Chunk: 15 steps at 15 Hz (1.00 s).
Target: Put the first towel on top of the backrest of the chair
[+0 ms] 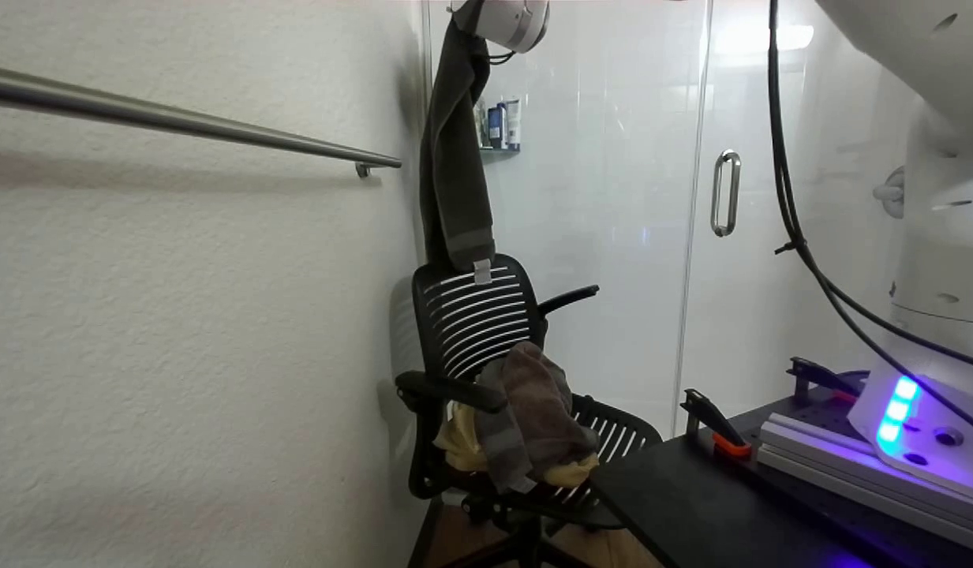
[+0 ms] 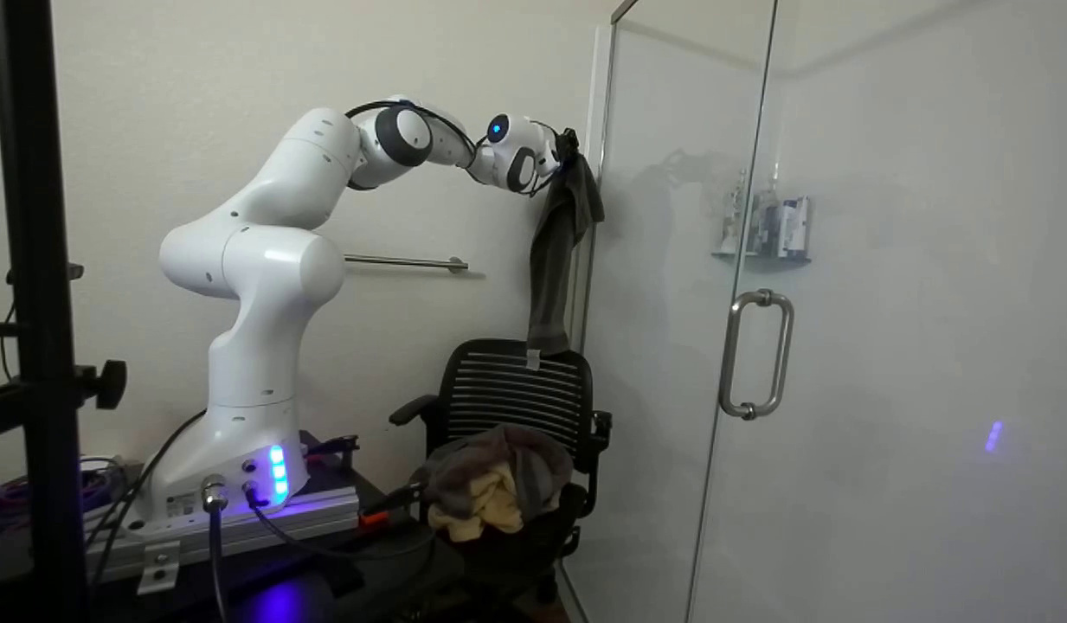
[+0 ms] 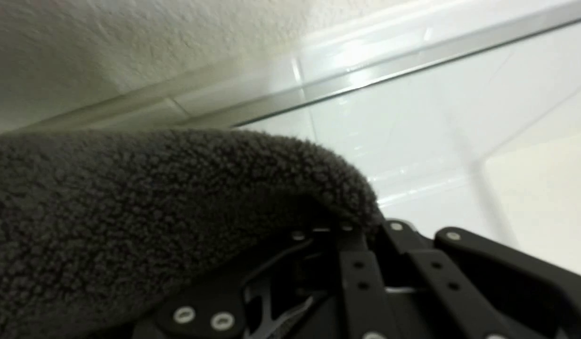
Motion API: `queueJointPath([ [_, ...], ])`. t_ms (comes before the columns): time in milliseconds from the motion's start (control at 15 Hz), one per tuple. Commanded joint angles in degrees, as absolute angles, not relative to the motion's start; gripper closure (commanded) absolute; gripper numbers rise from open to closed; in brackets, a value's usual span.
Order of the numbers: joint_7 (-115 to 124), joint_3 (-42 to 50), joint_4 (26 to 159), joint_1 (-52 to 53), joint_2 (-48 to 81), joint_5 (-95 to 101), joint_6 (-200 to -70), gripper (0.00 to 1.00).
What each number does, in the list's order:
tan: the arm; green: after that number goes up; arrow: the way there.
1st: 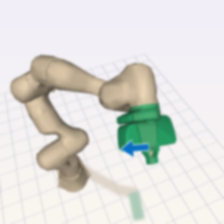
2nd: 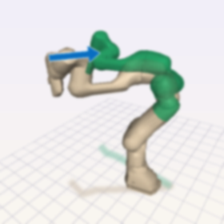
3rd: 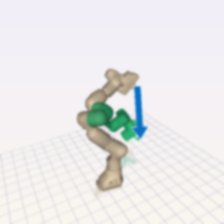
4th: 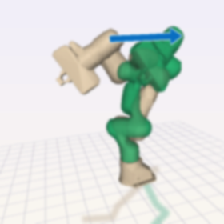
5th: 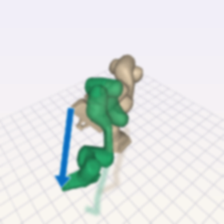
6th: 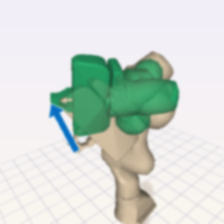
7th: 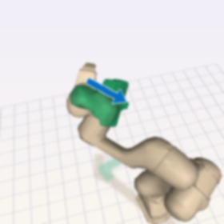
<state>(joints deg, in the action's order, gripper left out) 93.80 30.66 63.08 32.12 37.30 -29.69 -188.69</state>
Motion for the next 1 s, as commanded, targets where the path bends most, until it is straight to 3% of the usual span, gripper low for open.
queueJointPath([
  [0,105.2,44.1,53.6,34.5,46.6,-37.2,-189.5,0.99],
  [333,124.9,66.5,49.2,37.4,56.0,-47.1,-186.3,0.99],
  [467,131.5,70.4,45.6,36.2,58.3,-47.6,-183.3,0.99],
  [667,136.6,65.9,38.4,32.5,59.3,-46.1,-179.0,0.99],
  [933,132.6,49.7,29.8,26.8,59.9,-48.3,-173.9,0.99],
])
